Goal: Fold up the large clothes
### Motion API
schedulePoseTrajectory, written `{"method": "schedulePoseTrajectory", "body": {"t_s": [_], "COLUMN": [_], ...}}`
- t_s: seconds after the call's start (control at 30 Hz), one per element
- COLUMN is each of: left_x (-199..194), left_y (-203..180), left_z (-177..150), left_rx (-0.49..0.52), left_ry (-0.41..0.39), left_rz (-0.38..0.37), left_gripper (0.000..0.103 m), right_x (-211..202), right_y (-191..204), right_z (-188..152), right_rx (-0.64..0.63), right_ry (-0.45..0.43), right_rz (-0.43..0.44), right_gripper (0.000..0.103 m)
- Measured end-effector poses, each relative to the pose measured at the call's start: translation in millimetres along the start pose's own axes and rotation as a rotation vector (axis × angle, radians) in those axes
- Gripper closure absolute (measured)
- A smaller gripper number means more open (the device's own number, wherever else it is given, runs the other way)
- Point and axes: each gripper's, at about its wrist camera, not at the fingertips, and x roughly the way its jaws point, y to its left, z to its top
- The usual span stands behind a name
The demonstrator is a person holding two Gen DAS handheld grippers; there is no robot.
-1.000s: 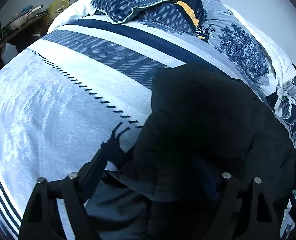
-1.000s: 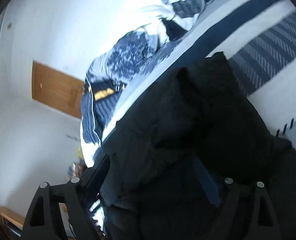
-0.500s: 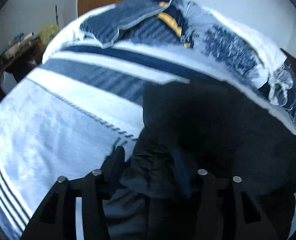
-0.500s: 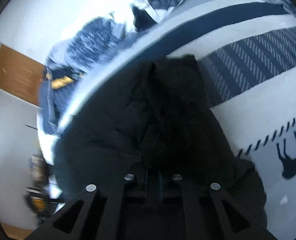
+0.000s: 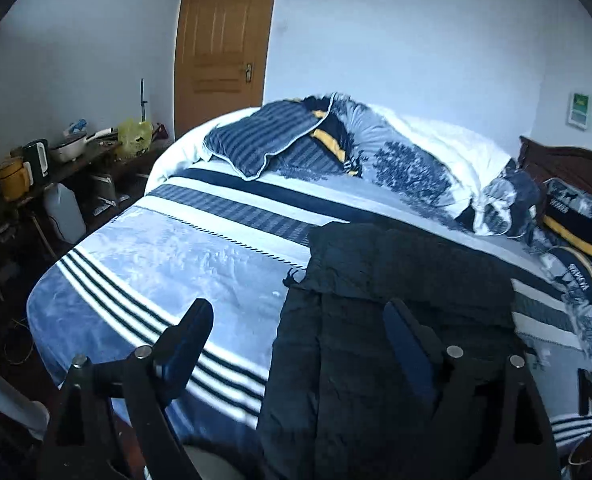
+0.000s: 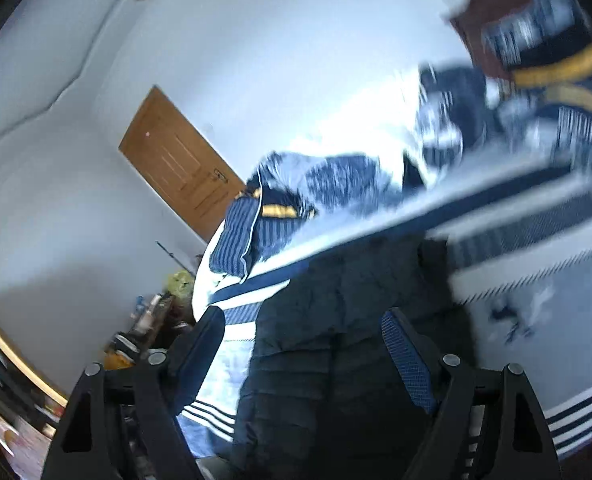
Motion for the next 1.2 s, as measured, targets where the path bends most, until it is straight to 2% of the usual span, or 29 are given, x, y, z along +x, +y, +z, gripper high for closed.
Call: {"method": "schedulePoseTrajectory", "body": {"t_s": [0.07, 0.17, 0.3, 0.53, 0.67, 0.73, 0.83, 0.9, 1.0, 1.07, 1.1, 1.13, 1.17, 1.2], "left_x": [-14, -29, -26, 33, 87, 106, 126, 133, 140, 144, 146, 148, 149, 149], "left_y": [1, 5, 4, 9, 5, 2, 2, 4, -1, -4, -6, -8, -11, -13], "left_z": [-4, -14, -35, -90, -124, -140, -165, -179, -190, -191, -192, -193, -194, -195], "left_rx": [0.001, -0.006, 0.032, 0.077, 0.118, 0.144, 0.160, 0.150, 0.178, 0.173, 0.170, 0.168, 0.165, 0.166], "left_ry": [0.013, 0.050, 0.101, 0.248, 0.378, 0.422, 0.493, 0.543, 0.565, 0.545, 0.543, 0.544, 0.548, 0.550], "left_rz": [0.005, -0.032, -0.021, 0.020, 0.045, 0.053, 0.076, 0.062, 0.072, 0.061, 0.057, 0.054, 0.036, 0.026], "left_gripper": [0.015, 0.015, 0.015, 0.015, 0.015, 0.015, 0.015, 0.015, 0.015, 0.016, 0.020, 0.035, 0.041, 0.049], "right_x": [-18, -34, -20, 24, 49, 62, 77, 84, 92, 99, 103, 108, 114, 118], "right_y": [12, 14, -6, -73, -115, -135, -160, -168, -175, -176, -176, -177, -179, -179], "right_z": [-3, -22, -62, -147, -181, -195, -220, -234, -249, -251, -252, -254, -257, -261], "right_rx": [-0.029, -0.018, 0.007, 0.085, 0.119, 0.168, 0.223, 0.235, 0.242, 0.226, 0.224, 0.219, 0.216, 0.220], "right_ry": [-0.027, -0.021, 0.036, 0.168, 0.237, 0.293, 0.356, 0.391, 0.446, 0.470, 0.486, 0.504, 0.529, 0.551], "right_rz": [-0.020, -0.026, -0.096, -0.158, -0.181, -0.182, -0.200, -0.207, -0.228, -0.253, -0.252, -0.254, -0.251, -0.242], "right_gripper": [0.019, 0.019, 0.019, 0.019, 0.021, 0.031, 0.035, 0.035, 0.035, 0.038, 0.043, 0.048, 0.052, 0.062]}}
